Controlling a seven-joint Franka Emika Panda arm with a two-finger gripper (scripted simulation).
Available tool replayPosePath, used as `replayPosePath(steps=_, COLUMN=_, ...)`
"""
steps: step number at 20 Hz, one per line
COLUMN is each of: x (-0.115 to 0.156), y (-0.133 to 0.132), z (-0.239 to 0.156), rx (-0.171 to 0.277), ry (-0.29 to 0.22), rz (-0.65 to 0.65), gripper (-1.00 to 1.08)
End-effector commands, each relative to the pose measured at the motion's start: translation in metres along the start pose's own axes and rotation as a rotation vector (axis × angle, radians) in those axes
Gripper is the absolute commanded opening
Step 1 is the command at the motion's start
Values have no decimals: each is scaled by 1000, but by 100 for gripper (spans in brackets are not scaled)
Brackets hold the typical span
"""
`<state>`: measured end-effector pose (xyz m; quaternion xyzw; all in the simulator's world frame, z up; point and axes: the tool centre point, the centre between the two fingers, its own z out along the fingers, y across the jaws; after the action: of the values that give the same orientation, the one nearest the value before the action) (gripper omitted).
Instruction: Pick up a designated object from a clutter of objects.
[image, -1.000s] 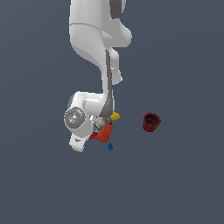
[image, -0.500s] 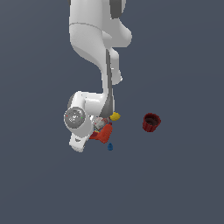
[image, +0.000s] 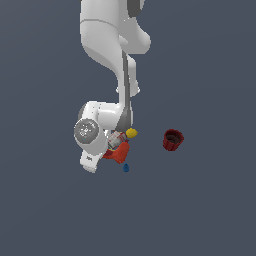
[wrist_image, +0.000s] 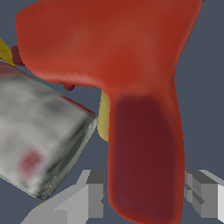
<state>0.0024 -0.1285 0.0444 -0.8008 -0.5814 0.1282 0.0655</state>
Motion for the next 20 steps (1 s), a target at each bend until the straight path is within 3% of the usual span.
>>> replayPosePath(steps=1, x=3, y=-4, z=-14, rx=-4, ry=0, rz=0, gripper=-100)
replayPosePath(steps=9, x=19, y=-29, z=-77, rx=-1, ry=-1, rz=-2, gripper=-100)
replayPosePath(steps=20, x=49, y=-77, z=-198, rx=4, ry=-1, rz=-3, gripper=-100)
